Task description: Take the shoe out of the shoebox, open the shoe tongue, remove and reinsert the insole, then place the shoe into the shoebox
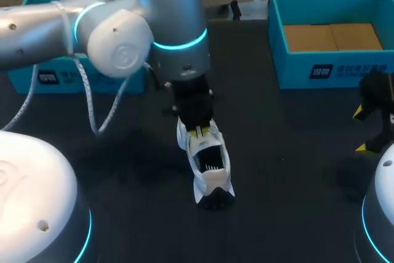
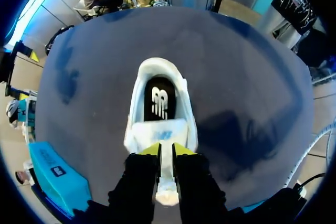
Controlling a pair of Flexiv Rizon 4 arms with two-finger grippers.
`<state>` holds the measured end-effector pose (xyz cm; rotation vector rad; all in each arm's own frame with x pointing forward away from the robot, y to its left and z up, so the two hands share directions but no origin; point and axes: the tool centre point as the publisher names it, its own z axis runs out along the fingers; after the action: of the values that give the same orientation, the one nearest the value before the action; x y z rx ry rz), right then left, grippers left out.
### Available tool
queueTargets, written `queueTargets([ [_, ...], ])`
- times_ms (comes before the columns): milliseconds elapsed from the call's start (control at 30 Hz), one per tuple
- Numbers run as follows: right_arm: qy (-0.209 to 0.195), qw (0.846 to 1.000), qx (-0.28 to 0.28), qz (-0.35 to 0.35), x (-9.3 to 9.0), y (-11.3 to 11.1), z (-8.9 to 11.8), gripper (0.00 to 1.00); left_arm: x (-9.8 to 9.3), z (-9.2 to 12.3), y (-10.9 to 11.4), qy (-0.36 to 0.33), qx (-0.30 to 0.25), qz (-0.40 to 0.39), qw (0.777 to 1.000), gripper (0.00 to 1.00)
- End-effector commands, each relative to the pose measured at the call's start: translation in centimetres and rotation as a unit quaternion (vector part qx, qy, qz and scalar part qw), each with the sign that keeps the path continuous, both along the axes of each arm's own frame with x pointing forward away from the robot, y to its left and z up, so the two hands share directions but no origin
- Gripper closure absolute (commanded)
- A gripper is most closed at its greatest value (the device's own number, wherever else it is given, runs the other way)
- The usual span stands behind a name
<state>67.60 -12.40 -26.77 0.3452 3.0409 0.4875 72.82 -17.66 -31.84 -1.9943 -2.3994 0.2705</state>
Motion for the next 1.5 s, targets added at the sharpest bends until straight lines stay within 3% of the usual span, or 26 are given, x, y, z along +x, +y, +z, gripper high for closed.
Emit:
queueTargets([
  [33,0.0,1.0,-0.002,-0.001,-0.1,0.1,0.0,0.0,-0.4,-2.4,-1.2,0.011,0.005,-0.003,1.0,0.85],
  [200,0.0,1.0,-0.002,-0.001,-0.1,0.1,0.0,0.0,-1.2,-3.3,-1.3,0.024,0.007,-0.005,1.0,0.81],
  [367,0.0,1.0,-0.002,-0.001,-0.1,0.1,0.0,0.0,-0.7,-0.9,-0.7,0.002,-0.003,0.003,1.0,0.73],
  [467,0.0,1.0,-0.002,-0.001,-0.1,0.1,0.0,0.0,-0.6,-0.6,-0.6,-0.001,-0.003,0.006,1.0,0.72],
  [800,0.0,1.0,-0.002,-0.001,-0.1,0.1,0.0,0.0,-1.3,-4.4,-1.3,0.034,0.009,0.015,0.999,0.67],
  [1100,0.0,1.0,-0.002,-0.001,-0.1,0.1,0.0,0.0,-2.3,1.3,0.6,0.01,-0.014,0.028,0.999,0.59],
  [1233,0.0,1.0,-0.002,-0.001,-0.1,0.1,0.0,0.0,-3.1,3.3,1.2,0.015,-0.007,0.071,0.997,0.45],
  [1300,0.0,1.0,-0.002,-0.001,-0.1,0.1,0.0,0.0,-3.3,4.0,1.6,-0.016,-0.002,0.119,0.993,0.0],
  [1500,0.0,1.0,-0.002,-0.001,-0.1,0.1,0.0,0.0,-3.5,4.5,2.0,-0.032,0.02,0.153,0.988,0.0],
])
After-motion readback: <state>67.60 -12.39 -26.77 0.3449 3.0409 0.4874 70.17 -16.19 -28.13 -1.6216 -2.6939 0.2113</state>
